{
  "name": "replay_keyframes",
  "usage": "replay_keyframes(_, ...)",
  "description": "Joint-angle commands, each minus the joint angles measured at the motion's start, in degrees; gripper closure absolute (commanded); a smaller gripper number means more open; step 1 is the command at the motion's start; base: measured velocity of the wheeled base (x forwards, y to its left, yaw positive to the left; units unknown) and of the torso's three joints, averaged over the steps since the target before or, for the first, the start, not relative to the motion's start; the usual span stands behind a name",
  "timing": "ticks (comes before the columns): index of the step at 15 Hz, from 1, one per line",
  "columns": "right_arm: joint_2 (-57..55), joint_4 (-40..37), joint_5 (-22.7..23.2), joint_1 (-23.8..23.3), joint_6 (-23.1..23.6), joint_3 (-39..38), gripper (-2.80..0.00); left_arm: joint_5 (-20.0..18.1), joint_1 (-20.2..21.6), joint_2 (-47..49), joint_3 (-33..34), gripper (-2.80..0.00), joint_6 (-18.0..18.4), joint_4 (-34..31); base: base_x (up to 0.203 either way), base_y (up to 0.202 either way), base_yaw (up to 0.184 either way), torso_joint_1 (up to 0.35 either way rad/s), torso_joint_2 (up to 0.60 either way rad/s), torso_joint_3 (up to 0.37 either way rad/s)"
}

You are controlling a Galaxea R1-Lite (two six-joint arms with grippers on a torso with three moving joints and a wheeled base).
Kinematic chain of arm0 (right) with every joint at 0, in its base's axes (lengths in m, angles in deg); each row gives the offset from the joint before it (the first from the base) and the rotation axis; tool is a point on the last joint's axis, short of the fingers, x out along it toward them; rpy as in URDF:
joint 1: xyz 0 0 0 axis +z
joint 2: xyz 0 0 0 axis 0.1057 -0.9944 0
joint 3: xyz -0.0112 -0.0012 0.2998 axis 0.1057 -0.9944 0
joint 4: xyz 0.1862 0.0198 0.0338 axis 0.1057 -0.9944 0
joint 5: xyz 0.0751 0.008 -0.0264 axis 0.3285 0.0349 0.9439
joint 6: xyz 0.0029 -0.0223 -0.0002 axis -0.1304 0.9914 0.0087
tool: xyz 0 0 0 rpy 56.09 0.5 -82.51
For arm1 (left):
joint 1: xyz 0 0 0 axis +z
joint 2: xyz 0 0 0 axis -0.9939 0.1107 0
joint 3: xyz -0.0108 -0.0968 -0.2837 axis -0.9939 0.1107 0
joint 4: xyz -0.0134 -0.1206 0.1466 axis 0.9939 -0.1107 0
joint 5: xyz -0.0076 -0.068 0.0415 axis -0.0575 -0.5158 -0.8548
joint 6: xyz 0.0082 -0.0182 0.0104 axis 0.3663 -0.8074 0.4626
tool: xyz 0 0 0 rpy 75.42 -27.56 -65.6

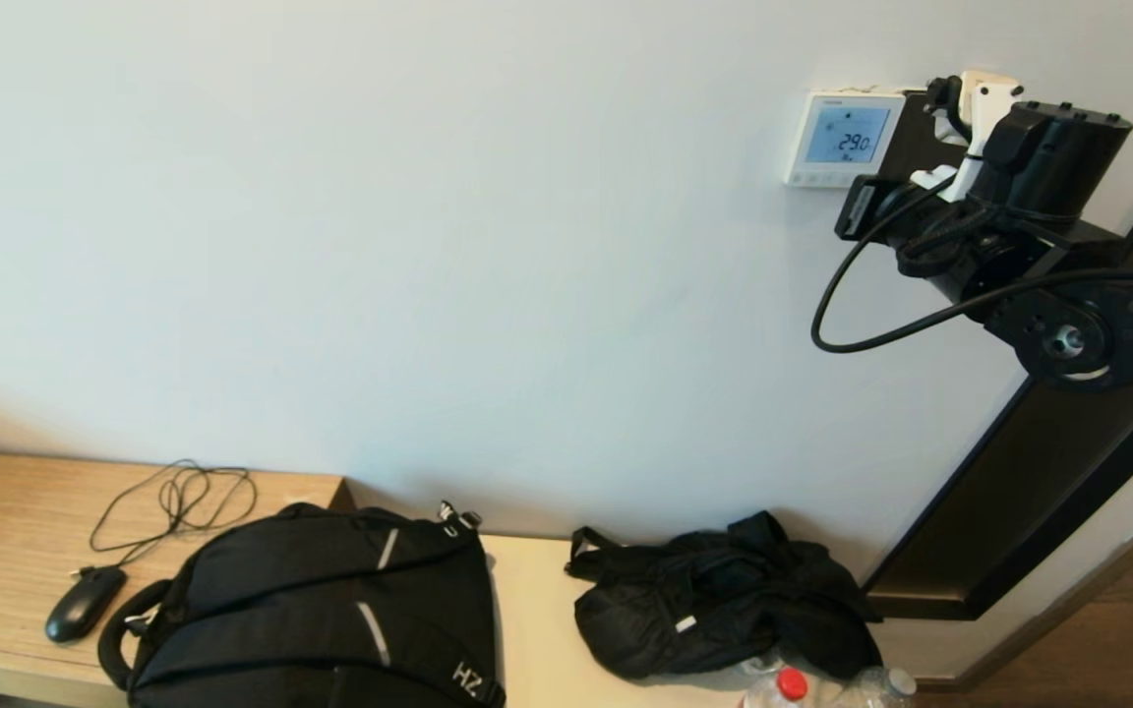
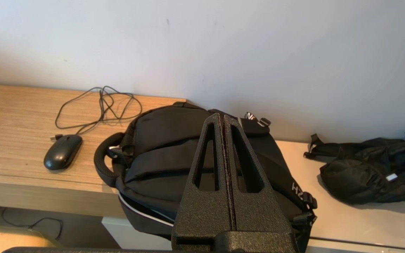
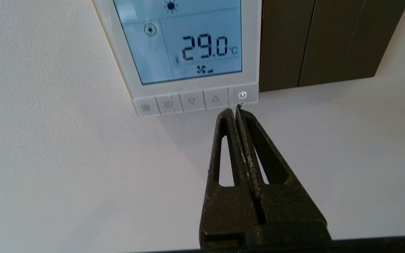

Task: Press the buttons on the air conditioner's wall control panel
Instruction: Turn off the central air conditioner

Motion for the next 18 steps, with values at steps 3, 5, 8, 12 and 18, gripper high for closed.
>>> replay_keyframes(3, -1.34, 0.24, -0.48, -1.53, -0.02, 1.34, 0.00, 0.01, 0.02, -0.02, 0.00, 0.00, -0.04, 0.06, 0.000, 0.000, 0.000, 0.000, 0.00, 0.000)
replay_keyframes(5, -1.96, 0.33, -0.56, -1.53, -0.02, 1.69, 0.00, 0.01, 0.02, -0.02, 0.00, 0.00, -0.04, 0.04, 0.000, 0.000, 0.000, 0.000, 0.00, 0.000)
replay_keyframes(8, -2.31, 0.50, -1.18, -1.54, 0.06, 1.78, 0.00, 0.01, 0.02, -0.02, 0.00, 0.00, -0.04, 0.06, 0.000, 0.000, 0.000, 0.000, 0.00, 0.000)
replay_keyframes(12, -2.67, 0.50, -1.18, -2.58, -0.02, 2.12, 0.00, 0.01, 0.02, -0.02, 0.00, 0.00, -0.04, -0.03, 0.000, 0.000, 0.000, 0.000, 0.00, 0.000)
replay_keyframes(18, -2.92, 0.50, -1.27, -2.67, -0.02, 2.40, 0.00, 0.01, 0.02, -0.02, 0.00, 0.00, -0.04, 0.00, 0.000, 0.000, 0.000, 0.000, 0.00, 0.000)
